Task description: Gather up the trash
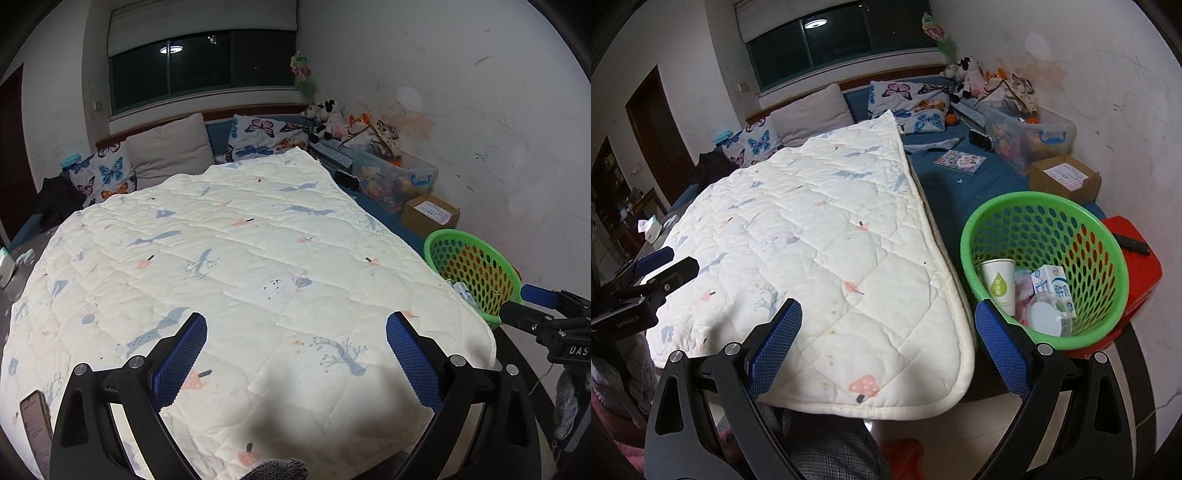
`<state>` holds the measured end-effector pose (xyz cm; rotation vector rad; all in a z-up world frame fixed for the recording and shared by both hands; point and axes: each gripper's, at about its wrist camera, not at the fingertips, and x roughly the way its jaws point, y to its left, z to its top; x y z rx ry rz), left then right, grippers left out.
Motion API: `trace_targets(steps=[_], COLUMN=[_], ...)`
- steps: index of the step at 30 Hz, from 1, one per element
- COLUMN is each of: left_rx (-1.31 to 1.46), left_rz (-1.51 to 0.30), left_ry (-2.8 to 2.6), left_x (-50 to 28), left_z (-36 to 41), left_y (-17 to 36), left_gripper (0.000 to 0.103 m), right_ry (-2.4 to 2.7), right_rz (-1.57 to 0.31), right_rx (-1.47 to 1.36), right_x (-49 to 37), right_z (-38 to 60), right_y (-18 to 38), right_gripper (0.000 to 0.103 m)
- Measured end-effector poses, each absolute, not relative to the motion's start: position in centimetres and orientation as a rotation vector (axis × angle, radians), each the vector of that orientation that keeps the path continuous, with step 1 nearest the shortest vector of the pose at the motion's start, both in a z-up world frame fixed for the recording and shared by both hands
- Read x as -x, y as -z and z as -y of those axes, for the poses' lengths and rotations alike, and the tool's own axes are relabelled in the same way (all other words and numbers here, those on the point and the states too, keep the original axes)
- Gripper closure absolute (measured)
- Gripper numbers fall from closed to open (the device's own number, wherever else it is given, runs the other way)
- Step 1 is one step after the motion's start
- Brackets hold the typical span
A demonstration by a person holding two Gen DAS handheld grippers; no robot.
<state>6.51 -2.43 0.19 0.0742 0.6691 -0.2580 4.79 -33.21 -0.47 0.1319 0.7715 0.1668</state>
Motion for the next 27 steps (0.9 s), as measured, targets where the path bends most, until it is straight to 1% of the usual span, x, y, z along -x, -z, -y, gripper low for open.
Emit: trace_targets(steps=[27], left_rx=[-0.096], left_rz=[-0.628], left_ry=[0.227], left_x=[-3.1], left_z=[2.4], left_y=[-0.7], left_gripper=[0.009], right_ry=[-0.189], right_rz=[-0.733], right_rx=[-0.089], right_x=[-2.5], right_z=[32.1], right_y=[-0.5], right_gripper=[0.009])
